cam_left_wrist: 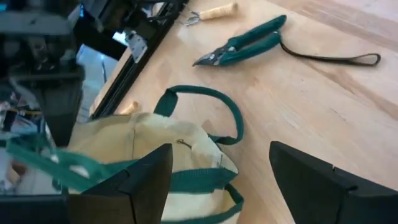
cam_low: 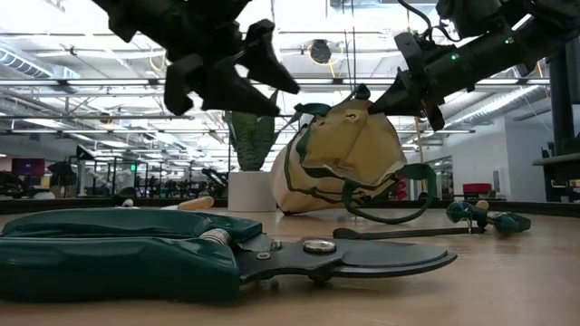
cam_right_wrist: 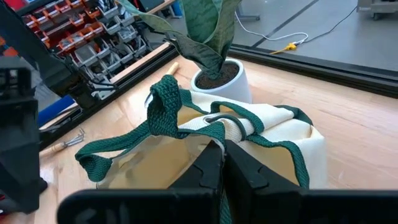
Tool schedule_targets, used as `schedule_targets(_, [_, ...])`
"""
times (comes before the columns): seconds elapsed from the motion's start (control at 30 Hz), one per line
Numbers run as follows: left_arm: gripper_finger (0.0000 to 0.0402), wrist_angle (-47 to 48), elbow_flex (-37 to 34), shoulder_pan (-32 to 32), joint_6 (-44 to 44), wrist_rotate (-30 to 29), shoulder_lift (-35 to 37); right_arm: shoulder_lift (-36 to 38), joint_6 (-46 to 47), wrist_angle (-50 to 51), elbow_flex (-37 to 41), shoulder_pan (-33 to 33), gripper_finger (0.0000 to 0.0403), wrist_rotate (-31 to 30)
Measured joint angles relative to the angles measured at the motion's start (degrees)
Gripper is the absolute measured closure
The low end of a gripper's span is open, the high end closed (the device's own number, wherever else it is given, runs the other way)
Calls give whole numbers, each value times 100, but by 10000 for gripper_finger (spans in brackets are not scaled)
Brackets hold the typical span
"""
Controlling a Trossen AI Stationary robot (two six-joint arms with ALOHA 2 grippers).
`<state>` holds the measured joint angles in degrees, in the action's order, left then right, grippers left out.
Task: Pick & Place Garden tools in Gardening bag
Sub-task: Prepare the gardening bag
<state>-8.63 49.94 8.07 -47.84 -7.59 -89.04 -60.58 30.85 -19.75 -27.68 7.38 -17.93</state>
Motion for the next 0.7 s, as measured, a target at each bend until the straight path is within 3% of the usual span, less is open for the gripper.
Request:
schedule_targets(0.37, [158,-18,286,-54,-1031,-103,-520,0,306,165,0,0,403,16])
schedule_targets(0.7, [158,35,411,-151,-2062,-679,-950,-2,581,306,-2,0,403,160])
